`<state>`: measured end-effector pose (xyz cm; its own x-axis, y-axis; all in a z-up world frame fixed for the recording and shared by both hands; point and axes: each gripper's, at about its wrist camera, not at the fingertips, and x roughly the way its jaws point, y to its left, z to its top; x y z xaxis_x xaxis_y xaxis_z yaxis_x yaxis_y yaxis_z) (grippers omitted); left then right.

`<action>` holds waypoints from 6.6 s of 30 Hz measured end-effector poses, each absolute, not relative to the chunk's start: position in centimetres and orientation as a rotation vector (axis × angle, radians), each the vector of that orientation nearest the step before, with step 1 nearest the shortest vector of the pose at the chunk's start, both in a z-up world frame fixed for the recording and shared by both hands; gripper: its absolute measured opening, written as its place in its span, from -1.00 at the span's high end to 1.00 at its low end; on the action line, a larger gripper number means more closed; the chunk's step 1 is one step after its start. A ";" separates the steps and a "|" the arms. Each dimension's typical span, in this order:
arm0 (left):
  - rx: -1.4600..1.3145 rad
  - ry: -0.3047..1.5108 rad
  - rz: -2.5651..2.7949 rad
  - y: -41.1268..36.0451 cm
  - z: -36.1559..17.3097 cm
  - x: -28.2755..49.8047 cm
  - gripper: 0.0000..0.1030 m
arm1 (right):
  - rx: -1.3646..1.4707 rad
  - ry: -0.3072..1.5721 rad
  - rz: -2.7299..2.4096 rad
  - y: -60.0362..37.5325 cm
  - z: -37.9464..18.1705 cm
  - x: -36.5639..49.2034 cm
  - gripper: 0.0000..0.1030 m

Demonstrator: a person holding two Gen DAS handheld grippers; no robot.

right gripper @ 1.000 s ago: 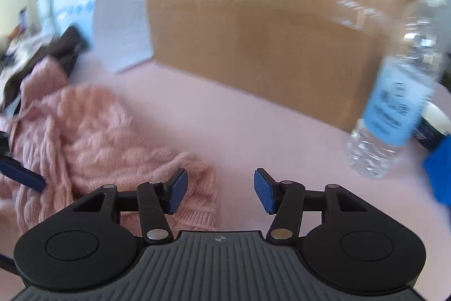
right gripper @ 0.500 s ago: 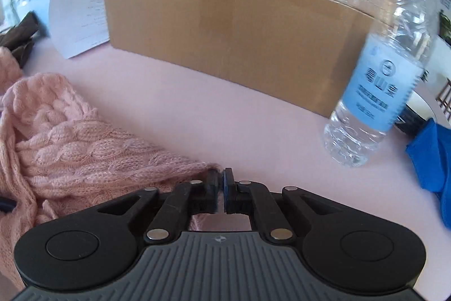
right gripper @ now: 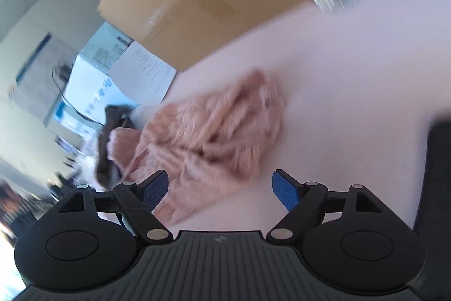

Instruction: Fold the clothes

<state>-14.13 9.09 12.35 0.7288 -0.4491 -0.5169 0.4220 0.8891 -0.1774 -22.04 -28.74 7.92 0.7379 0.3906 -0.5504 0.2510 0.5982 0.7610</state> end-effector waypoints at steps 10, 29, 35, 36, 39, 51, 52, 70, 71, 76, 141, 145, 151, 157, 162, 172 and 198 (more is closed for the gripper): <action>-0.628 0.905 -0.226 22.7 7.5 -12.8 -0.80 | 0.890 0.746 0.082 -24.0 5.4 -19.6 -0.61; -0.166 0.742 -0.038 11.7 6.7 -12.3 -1.00 | 0.775 0.542 0.022 -20.7 3.5 -19.4 -0.11; -0.141 0.739 -0.040 11.8 6.6 -12.4 -0.89 | 0.870 0.574 0.009 -21.7 2.4 -19.2 0.72; -0.128 0.737 -0.032 11.6 6.6 -12.4 -0.85 | 0.885 0.567 0.009 -21.9 2.3 -19.3 0.75; -0.079 0.725 0.020 11.0 6.6 -12.7 -0.52 | 0.873 0.519 0.009 -21.9 2.7 -20.0 0.81; -0.099 0.792 -0.226 8.3 7.7 -13.6 0.73 | 0.819 0.293 -0.121 -24.1 5.4 -28.2 0.85; -0.103 0.801 -0.259 7.9 7.7 -13.9 0.73 | 0.827 0.284 -0.136 -24.6 5.4 -29.3 0.85; -0.064 0.895 -0.418 5.8 8.0 -17.0 0.73 | 0.677 0.333 -0.250 -24.1 6.6 -38.1 0.85; -0.056 0.902 -0.419 5.8 8.1 -17.1 0.73 | 0.667 0.342 -0.253 -24.0 6.7 -38.2 0.86; -0.014 0.957 -0.442 5.4 9.5 -16.8 0.72 | 0.689 0.388 -0.250 -24.6 7.5 -37.2 0.85; 0.256 0.633 -0.460 -2.0 4.4 -4.5 -1.00 | 0.014 0.577 -0.182 -14.7 4.3 -12.4 -1.00; 0.247 0.621 -0.464 -1.7 4.3 -4.5 -1.00 | 0.039 0.579 -0.174 -15.2 4.1 -12.3 -1.00; 0.222 0.633 -0.474 -1.5 4.2 -3.9 -1.00 | 0.048 0.584 -0.178 -17.2 4.5 -16.4 -1.00; 0.220 0.633 -0.474 -1.4 4.2 -3.9 -1.00 | 0.063 0.581 -0.172 -18.2 4.5 -17.5 -1.00; 0.219 0.632 -0.472 -1.4 4.2 -3.9 -1.00 | 0.052 0.586 -0.178 -18.0 4.4 -17.4 -1.00; 0.218 0.632 -0.471 -1.2 4.2 -3.9 -1.00 | 0.046 0.585 -0.179 -18.5 4.4 -18.4 -1.00; 0.212 0.634 -0.469 -1.0 4.2 -3.7 -1.00 | 0.066 0.572 -0.167 -19.0 4.4 -19.7 -1.00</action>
<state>-3.72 -1.05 4.18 0.7058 -0.3550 -0.6130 0.4822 0.8747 0.0485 -19.67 -19.05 4.37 0.8279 -0.1390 -0.5434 0.1758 0.9843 0.0161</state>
